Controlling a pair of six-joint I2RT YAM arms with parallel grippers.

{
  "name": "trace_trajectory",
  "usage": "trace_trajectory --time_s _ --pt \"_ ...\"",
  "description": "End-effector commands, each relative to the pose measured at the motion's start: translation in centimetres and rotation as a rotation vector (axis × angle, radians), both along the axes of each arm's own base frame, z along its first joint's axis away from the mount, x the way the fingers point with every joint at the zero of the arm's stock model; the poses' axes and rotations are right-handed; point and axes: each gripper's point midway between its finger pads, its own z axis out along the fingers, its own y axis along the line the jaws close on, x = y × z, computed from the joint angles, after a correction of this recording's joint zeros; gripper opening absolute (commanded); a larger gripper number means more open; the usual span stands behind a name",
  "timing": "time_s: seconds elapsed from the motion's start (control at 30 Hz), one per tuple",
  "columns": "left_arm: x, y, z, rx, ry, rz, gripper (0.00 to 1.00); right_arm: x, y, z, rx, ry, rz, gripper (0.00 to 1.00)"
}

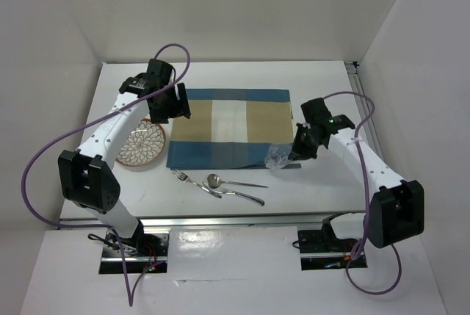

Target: Set the dinner table for one person

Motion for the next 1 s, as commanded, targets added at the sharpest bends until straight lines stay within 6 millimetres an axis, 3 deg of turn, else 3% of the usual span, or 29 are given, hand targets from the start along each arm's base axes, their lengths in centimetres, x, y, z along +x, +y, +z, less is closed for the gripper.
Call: trace_trajectory --time_s 0.0,0.07,0.1,0.17,0.2,0.23,0.3,0.33,0.37,0.4,0.43,0.5,0.53,0.7,0.9,0.97 --pt "0.9 0.3 1.5 0.029 -0.055 -0.023 0.87 3.8 -0.6 5.3 -0.057 -0.146 -0.023 0.0" --pt "1.2 0.8 1.9 0.054 -0.071 -0.016 0.88 5.3 -0.6 6.6 -0.072 -0.174 -0.035 0.0" --pt "1.2 0.8 1.9 0.054 -0.071 -0.016 0.88 7.0 -0.3 8.6 -0.067 -0.23 -0.044 0.0" --pt "1.2 1.0 2.2 0.064 -0.074 -0.009 0.88 9.4 -0.2 8.2 -0.105 -0.204 -0.045 0.0" --pt "1.0 1.2 2.1 0.074 -0.066 -0.005 0.88 11.8 -0.2 10.4 -0.119 -0.264 -0.066 0.0" --pt "1.1 1.4 2.1 0.083 -0.068 0.001 0.88 13.6 -0.4 8.5 -0.149 -0.209 -0.078 0.0" --pt "0.5 1.7 1.4 0.082 -0.048 0.034 0.88 16.7 -0.5 8.7 -0.171 -0.224 -0.093 0.0" --pt "0.4 2.1 1.0 0.097 -0.042 0.058 0.88 20.0 -0.4 8.8 -0.177 -0.246 -0.111 0.0" --pt "0.1 2.6 0.5 0.097 -0.022 0.078 0.88 21.3 -0.6 8.5 -0.185 -0.244 -0.109 0.0" --pt "-0.2 2.6 -0.1 0.094 -0.004 0.091 0.88 23.8 -1.1 10.5 -0.179 -0.305 -0.142 0.0" --pt "-0.3 3.0 -0.4 0.096 0.006 0.101 0.88 25.5 -0.8 7.5 -0.192 -0.259 -0.136 0.0" --pt "-0.7 3.0 -1.1 0.077 0.033 0.097 0.88 27.2 -1.0 6.4 -0.189 -0.245 -0.135 0.0" --pt "-0.8 4.0 -1.3 0.075 0.031 0.121 0.88 28.8 -1.5 5.7 -0.19 -0.248 -0.151 0.0" --pt "-2.6 6.2 -1.5 0.036 0.065 0.197 0.91 30.2 -2.5 3.7 -0.199 -0.238 -0.182 0.0" --pt "-5.8 7.9 -3.7 -0.051 0.147 0.311 0.94 30.0 -2.7 0.4 -0.193 -0.186 -0.176 0.0" --pt "-7.1 9.1 -4.5 -0.057 0.181 0.371 0.96 29.9 -2.3 -0.1 -0.174 -0.174 -0.166 0.17"
